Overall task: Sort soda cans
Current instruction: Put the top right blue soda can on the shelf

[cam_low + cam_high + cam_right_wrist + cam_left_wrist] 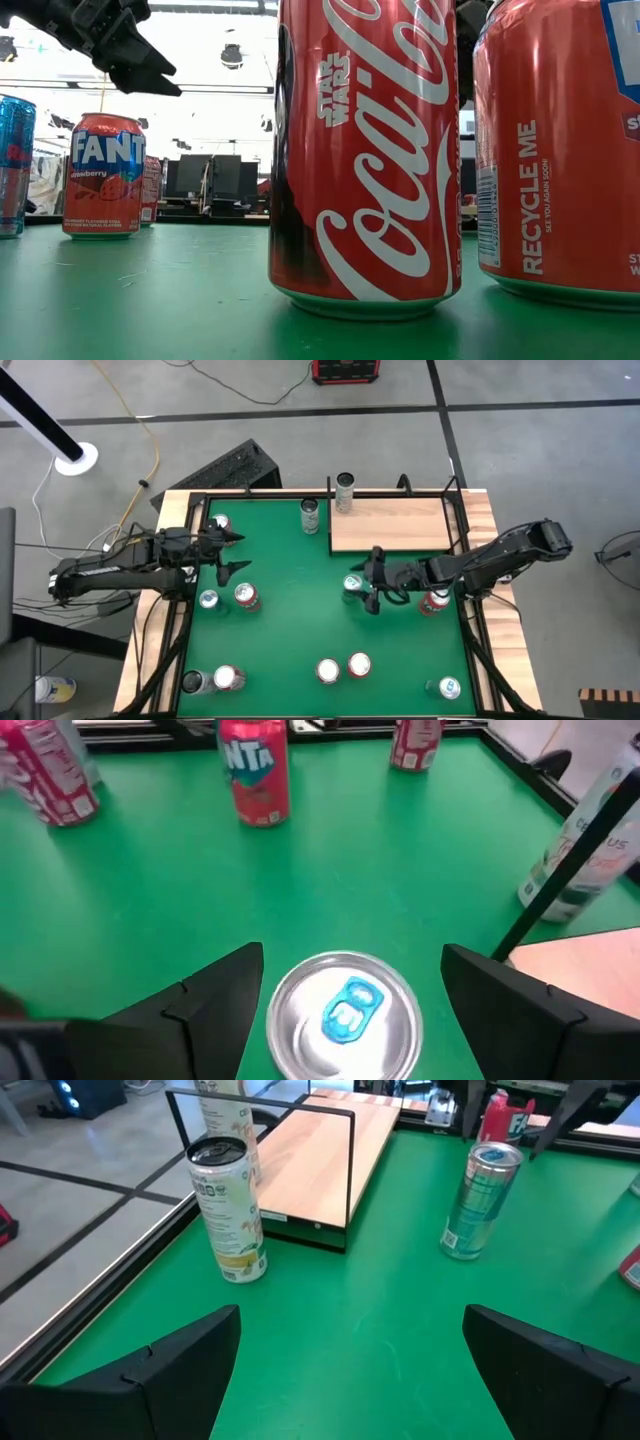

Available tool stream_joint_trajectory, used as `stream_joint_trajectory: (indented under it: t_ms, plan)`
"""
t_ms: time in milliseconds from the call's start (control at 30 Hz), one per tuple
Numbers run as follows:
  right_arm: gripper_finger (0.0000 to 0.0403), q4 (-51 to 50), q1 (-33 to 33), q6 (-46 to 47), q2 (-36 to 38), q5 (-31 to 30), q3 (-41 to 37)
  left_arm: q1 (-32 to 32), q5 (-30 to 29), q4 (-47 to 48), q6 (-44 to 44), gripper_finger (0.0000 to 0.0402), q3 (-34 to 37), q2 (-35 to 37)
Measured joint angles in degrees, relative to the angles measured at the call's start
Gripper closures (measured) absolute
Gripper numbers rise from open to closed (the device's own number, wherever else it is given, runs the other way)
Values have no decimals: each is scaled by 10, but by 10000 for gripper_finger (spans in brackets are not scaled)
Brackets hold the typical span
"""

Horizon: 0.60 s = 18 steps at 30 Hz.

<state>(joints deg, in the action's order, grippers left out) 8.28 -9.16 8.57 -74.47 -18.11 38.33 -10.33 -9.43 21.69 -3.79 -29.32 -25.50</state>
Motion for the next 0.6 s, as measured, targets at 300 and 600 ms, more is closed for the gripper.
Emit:
stream_joint_trajectory:
  t_ms: [300, 600]
  plan:
    - [71, -8, 18, 0, -5, 35, 10, 0, 0, -1, 0, 33, 0, 0]
    - [71, -34, 26, 0, -5, 48, 24, 0, 0, -1, 0, 33, 0, 0]
